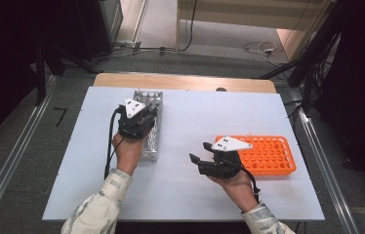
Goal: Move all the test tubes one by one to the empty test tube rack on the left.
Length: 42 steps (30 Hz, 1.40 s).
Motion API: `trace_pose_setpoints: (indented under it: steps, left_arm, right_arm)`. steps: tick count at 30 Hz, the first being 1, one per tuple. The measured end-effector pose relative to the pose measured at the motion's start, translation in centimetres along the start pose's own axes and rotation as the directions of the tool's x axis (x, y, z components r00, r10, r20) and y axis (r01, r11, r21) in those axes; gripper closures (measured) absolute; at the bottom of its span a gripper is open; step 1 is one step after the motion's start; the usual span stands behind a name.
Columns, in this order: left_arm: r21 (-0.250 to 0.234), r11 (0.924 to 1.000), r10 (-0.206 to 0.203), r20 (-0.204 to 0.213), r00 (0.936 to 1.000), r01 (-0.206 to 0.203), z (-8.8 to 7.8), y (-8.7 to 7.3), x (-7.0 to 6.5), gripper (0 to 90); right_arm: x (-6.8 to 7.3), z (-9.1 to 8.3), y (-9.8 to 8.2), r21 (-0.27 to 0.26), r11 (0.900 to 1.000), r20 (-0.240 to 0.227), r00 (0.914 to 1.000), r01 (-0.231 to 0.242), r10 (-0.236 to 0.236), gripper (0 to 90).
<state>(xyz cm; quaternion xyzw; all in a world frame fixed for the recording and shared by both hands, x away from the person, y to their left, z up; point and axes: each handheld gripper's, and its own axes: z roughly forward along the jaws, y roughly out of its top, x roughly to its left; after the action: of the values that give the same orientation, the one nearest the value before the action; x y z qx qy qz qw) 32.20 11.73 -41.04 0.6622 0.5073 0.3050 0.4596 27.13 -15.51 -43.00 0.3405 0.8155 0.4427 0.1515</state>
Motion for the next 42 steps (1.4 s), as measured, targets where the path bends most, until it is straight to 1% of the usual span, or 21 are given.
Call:
trace_pose_setpoints:
  steps: [2,10,17,22,25,30,33,35,38,42]
  left_arm:
    - [0.011,0.9999,-0.004,-0.002,1.0000,0.004,0.2,-0.4,0.0,75.4]
    - [0.031,0.9994,0.017,-0.008,0.9998,-0.017,0.7,-1.2,-0.3,75.3]
    - [0.046,0.9989,0.006,-0.004,1.0000,-0.006,0.8,-1.8,-0.2,74.6]
    - [0.043,0.9991,-0.002,0.001,1.0000,0.002,0.7,-1.8,-0.2,74.4]
    - [0.041,0.9992,-0.005,0.007,1.0000,0.005,0.5,-1.8,-0.2,71.7]
    - [0.031,0.9994,-0.013,0.019,0.9997,0.012,0.2,-1.7,-0.3,70.9]
    - [0.021,0.9995,-0.024,0.032,0.9992,0.024,-0.1,-1.6,-0.3,66.8]
    - [0.017,0.9992,-0.035,0.037,0.9987,0.035,-0.3,-1.5,-0.3,60.4]
    - [0.004,0.9988,-0.048,0.055,0.9973,0.048,-0.8,-1.3,-0.4,55.5]
    - [0.015,0.9980,-0.062,0.069,0.9957,0.061,-1.4,-1.2,-0.4,44.1]
  right_arm:
    - [0.0,0.0,0.0,0.000,1.000,0.000,1.0000,0.000,0.000,36.0]
    - [0.1,0.0,-0.1,0.005,1.000,0.005,1.0000,0.006,-0.006,36.0]
    - [0.0,0.0,-0.1,0.005,1.000,0.007,0.9999,0.008,-0.008,36.0]
    - [0.1,0.1,-0.1,0.007,1.000,0.006,1.0000,0.005,-0.005,36.0]
    - [0.1,0.1,-0.2,0.008,1.000,0.007,1.0000,0.004,-0.004,36.0]
    - [0.1,0.1,-0.2,0.009,1.000,0.007,1.0000,0.006,-0.006,36.0]
    - [0.0,0.0,-0.2,0.006,1.000,0.006,0.9999,0.009,-0.009,36.0]
    - [-0.1,0.0,-0.2,0.007,1.000,0.010,0.9999,0.008,-0.009,35.9]
    - [-0.3,-0.1,-0.4,0.013,1.000,0.018,0.9998,0.005,-0.006,35.9]
    - [-0.7,-0.6,-0.5,0.007,1.000,0.028,0.9996,0.000,0.000,35.6]
